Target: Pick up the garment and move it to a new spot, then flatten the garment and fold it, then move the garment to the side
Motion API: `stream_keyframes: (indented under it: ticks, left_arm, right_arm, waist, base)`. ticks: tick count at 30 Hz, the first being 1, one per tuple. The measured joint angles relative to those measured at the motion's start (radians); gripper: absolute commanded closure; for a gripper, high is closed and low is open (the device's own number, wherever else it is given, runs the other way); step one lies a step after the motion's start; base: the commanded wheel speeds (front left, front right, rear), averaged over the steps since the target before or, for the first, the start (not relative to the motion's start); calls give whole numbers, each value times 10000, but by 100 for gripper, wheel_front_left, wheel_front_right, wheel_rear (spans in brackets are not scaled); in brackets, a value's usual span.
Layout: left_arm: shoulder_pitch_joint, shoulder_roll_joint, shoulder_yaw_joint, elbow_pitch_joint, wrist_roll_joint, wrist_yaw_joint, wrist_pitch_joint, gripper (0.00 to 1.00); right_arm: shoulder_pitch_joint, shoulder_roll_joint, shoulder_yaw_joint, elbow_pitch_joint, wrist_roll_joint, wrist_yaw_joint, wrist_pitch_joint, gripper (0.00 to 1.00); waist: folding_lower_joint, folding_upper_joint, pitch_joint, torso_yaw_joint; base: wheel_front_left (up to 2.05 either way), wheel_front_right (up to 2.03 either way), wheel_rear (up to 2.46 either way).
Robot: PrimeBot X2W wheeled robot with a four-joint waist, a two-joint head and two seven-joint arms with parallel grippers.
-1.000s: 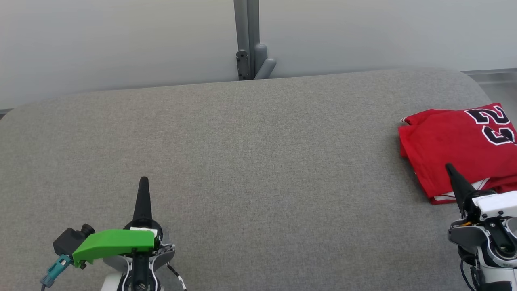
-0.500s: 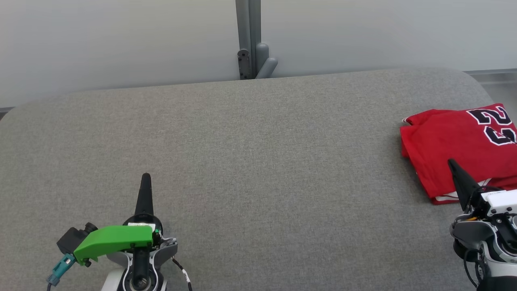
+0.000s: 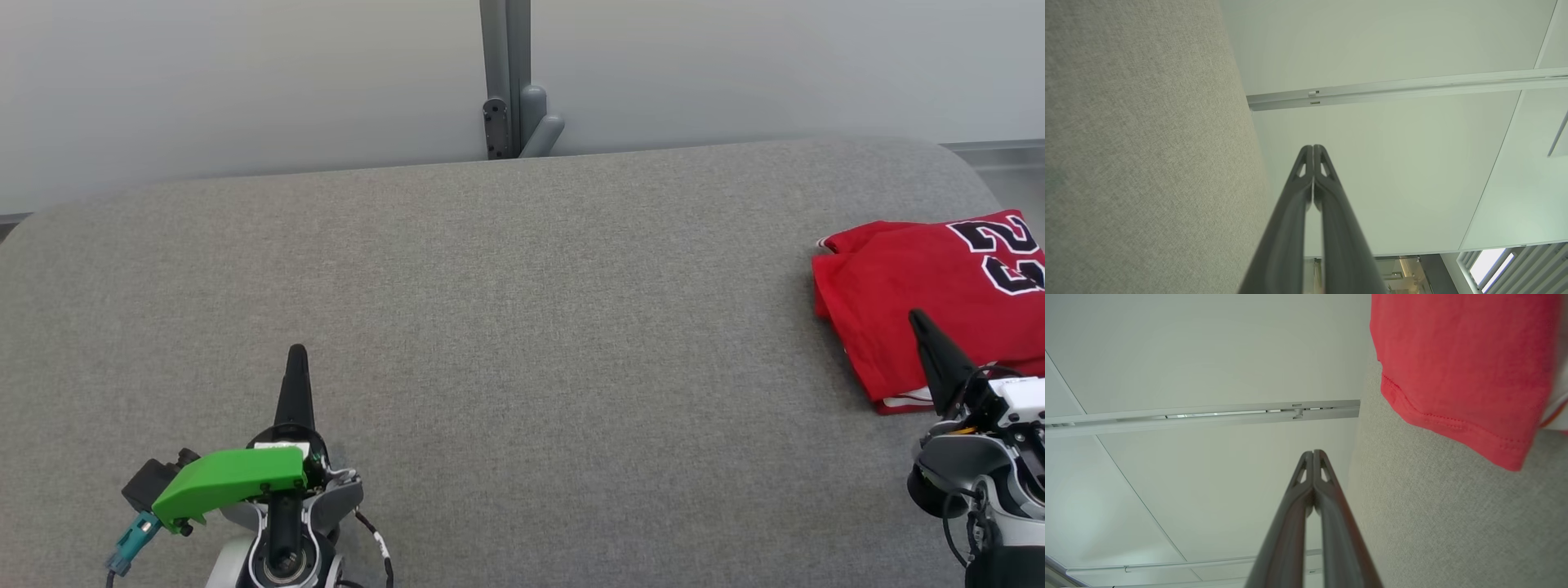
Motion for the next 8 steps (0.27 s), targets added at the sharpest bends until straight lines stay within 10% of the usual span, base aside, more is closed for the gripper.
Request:
stream_keyframes:
  ticks: [8]
  left_arm:
    - [-103,-33,-25,59,-378,-35,-6,100]
  right_arm:
    - [-102,-15,-98,134,374,0,119,100]
  waist:
    - [0,0,9,19]
  base:
    - [0,0,0]
